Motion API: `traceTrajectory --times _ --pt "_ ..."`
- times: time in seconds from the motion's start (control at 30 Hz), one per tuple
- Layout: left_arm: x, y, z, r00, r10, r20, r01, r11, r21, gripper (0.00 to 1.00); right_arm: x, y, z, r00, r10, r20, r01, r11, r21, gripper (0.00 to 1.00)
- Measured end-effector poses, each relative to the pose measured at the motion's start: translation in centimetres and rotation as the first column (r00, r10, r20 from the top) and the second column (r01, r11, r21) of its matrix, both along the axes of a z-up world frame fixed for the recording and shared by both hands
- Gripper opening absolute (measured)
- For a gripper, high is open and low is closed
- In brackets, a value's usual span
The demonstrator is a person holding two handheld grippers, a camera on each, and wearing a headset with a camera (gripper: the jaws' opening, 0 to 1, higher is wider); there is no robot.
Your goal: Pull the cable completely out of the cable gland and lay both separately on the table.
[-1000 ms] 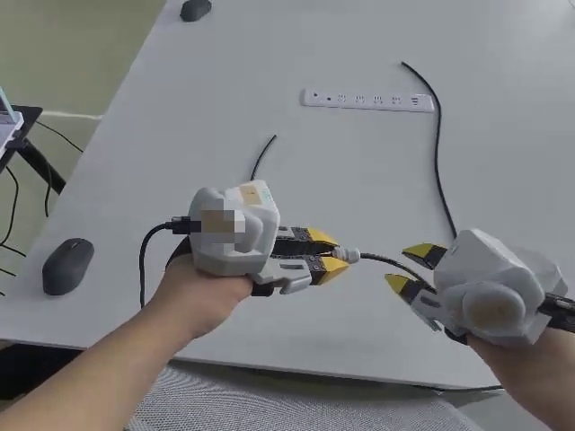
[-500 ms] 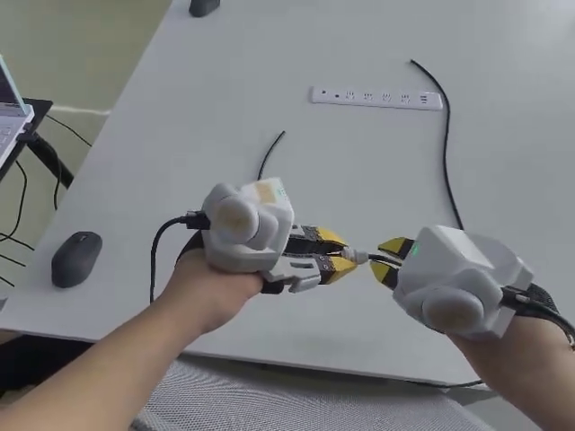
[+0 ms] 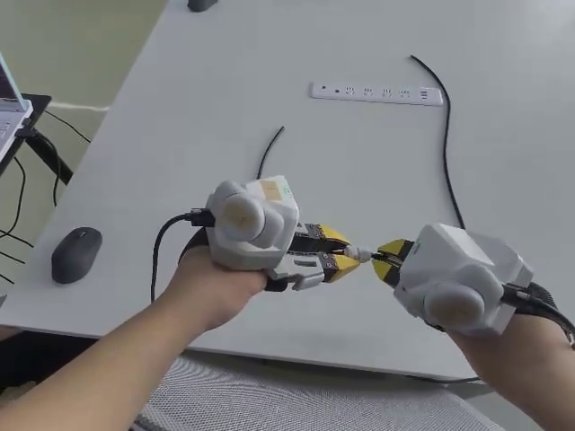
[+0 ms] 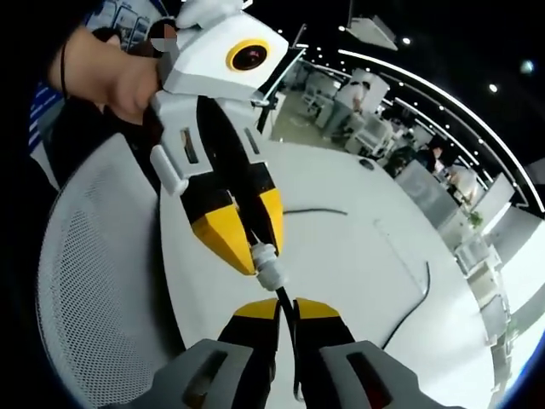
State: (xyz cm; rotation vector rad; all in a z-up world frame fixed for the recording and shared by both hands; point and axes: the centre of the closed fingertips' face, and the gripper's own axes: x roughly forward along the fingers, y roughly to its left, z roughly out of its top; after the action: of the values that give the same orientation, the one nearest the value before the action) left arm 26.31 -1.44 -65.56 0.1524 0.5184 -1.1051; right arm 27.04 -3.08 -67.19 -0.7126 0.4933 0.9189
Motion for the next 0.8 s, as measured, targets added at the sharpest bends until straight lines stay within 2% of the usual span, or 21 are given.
traceTrajectory --times 0.33,0.47,0.63,0.8 --pt "0.4 0.2 0.0 1.0 0.011 -0.001 -0.011 1.0 -0.007 0.15 0.7 -1.0 -0.4 0.997 -0.07 -0.035 0.07 0.997 0.024 0.0" --pt "0.4 0.2 0.2 1.0 0.012 -0.001 -0.012 1.0 -0.014 0.15 1.0 -1.6 -0.5 0.992 -0.108 -0.058 0.111 0.993 0.043 0.0" --pt "0.4 0.3 0.3 1.0 0.016 -0.001 -0.016 1.0 -0.023 0.15 1.2 -2.4 -0.7 0.99 -0.129 -0.058 0.133 0.989 0.062 0.0" --pt "0.5 0.3 0.4 1.0 0.018 0.003 -0.018 1.0 -0.024 0.15 1.5 -3.1 -1.2 0.981 -0.177 -0.085 0.183 0.98 0.08 0.0"
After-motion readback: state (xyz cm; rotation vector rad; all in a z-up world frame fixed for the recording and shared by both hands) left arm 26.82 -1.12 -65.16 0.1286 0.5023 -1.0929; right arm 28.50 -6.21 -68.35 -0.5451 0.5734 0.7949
